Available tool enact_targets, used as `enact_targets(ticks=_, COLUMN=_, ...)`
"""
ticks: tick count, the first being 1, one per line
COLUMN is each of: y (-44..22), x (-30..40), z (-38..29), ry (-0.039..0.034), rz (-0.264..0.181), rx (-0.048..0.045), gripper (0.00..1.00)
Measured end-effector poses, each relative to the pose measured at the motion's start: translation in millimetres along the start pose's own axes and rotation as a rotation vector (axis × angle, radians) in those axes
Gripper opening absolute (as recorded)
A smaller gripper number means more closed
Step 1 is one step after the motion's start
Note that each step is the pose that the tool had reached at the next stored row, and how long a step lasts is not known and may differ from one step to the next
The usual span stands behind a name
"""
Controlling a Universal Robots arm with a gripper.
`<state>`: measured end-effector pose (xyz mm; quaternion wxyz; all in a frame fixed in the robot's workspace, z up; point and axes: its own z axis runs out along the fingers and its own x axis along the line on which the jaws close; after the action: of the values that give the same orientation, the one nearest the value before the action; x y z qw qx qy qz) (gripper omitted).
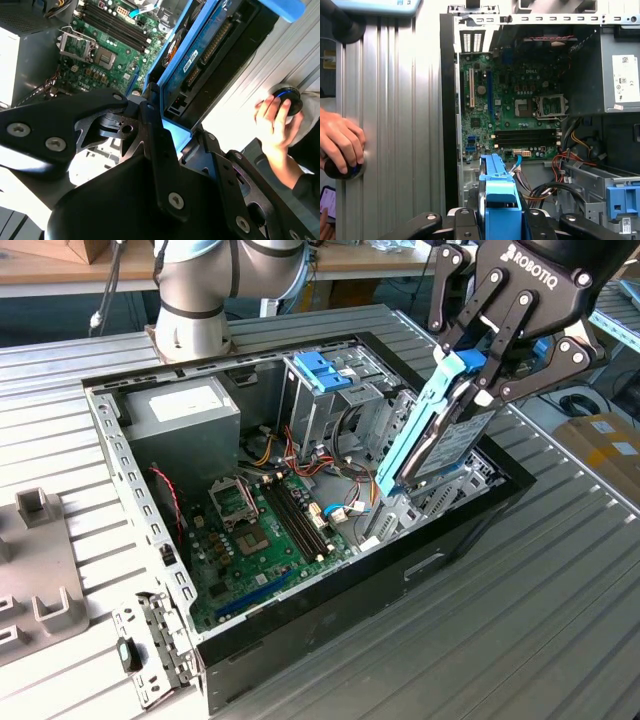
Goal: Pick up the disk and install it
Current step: 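Pick up the disk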
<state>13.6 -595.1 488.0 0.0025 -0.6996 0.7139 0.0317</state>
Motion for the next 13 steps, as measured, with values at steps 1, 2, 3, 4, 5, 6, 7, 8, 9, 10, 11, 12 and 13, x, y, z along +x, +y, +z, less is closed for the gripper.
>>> enact_targets(ticks=1, y=-0.6, x=0.0, z=0.0, ry=0.0001, rz=0.0, rx=0.0, gripper=0.37)
enact_targets(ticks=2, y=-1.1, x=0.0, z=0.1, ry=0.0001, rz=0.0, rx=0.0, gripper=0.37)
enact_targets(ticks=3, y=-1.6, x=0.0, z=0.1, ry=0.0001, rz=0.0, rx=0.0, gripper=0.37)
enact_targets(ticks=4, y=-2.1, x=0.0, z=0.2, ry=0.0, rz=0.0, rx=0.0, gripper=0.37)
enact_targets(ticks=5, y=-2.7, x=0.0, z=0.3, ry=0.0, rz=0.0, rx=0.0, gripper=0.37)
enact_targets(ticks=6, y=-3.2, x=0.0, z=0.3, ry=0.0001, rz=0.0, rx=0.0, gripper=0.37)
enact_targets(ticks=7, y=-3.8, x=-0.1, z=0.4, ry=0.0001, rz=0.0, rx=0.0, gripper=0.37)
enact_targets(ticks=8, y=-4.3, x=-0.1, z=0.5, ry=0.0, rz=0.0, rx=0.0, gripper=0.37)
enact_targets(ticks=9, y=-4.8, x=-0.1, z=0.5, ry=0.0001, rz=0.0, rx=0.0, gripper=0.37)
enact_targets(ticks=10, y=-5.3, x=-0.1, z=0.6, ry=0.0001, rz=0.0, rx=0.0, gripper=0.37)
enact_targets(ticks=11, y=-6.0, x=-0.1, z=0.7, ry=0.0001, rz=0.0, rx=0.0, gripper=0.37)
enact_targets(ticks=12, y=-6.3, x=-0.1, z=0.7, ry=0.0, rz=0.0, rx=0.0, gripper=0.37)
enact_targets(ticks=13, y=-6.8, x=-0.1, z=0.8, ry=0.0, rz=0.0, rx=0.0, gripper=0.37)
